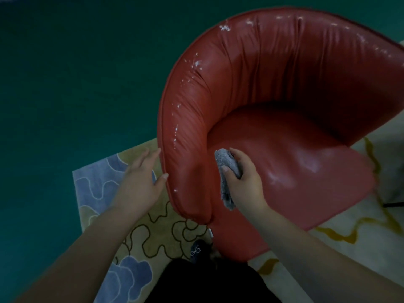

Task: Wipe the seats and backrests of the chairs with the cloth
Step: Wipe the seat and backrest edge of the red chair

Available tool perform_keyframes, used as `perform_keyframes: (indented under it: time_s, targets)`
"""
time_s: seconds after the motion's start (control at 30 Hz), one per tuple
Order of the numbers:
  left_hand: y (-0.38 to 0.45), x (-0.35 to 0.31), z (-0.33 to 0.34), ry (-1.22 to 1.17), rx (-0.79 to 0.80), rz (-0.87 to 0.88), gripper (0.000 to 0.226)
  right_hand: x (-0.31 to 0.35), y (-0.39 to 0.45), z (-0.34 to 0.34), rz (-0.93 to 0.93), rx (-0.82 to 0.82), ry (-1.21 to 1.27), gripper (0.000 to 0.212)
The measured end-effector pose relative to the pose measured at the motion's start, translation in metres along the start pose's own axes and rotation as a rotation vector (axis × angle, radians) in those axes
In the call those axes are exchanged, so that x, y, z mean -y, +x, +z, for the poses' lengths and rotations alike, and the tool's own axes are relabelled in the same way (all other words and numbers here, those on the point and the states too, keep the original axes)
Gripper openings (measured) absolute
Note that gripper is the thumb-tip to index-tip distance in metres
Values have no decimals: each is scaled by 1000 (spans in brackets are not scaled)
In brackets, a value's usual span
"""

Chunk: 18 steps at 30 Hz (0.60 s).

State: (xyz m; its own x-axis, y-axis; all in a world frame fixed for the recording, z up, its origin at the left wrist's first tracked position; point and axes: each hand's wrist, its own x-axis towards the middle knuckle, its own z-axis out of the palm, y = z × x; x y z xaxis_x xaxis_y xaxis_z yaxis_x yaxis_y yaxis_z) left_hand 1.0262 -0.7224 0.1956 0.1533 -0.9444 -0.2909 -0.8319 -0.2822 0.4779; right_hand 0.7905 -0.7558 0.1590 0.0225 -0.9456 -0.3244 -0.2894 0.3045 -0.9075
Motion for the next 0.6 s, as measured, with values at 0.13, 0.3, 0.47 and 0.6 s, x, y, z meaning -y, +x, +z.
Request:
perform_keyframes:
  time_s: [0.13, 0.3, 0.47, 0.6]
  targets:
    - [16, 9, 3, -72, 48, -69, 76, 8, 0, 12, -4, -28, -6, 45]
    - [61, 24, -8, -214, 251, -74, 88, 11, -3, 35, 47, -124, 39, 41]
    - [91, 32, -13, -206, 407, 115, 103, 12, -10, 69, 144, -356, 84, 38]
    - [89, 39, -7, -184, 435, 135, 120, 9, -24, 95, 195, -514, 97, 38]
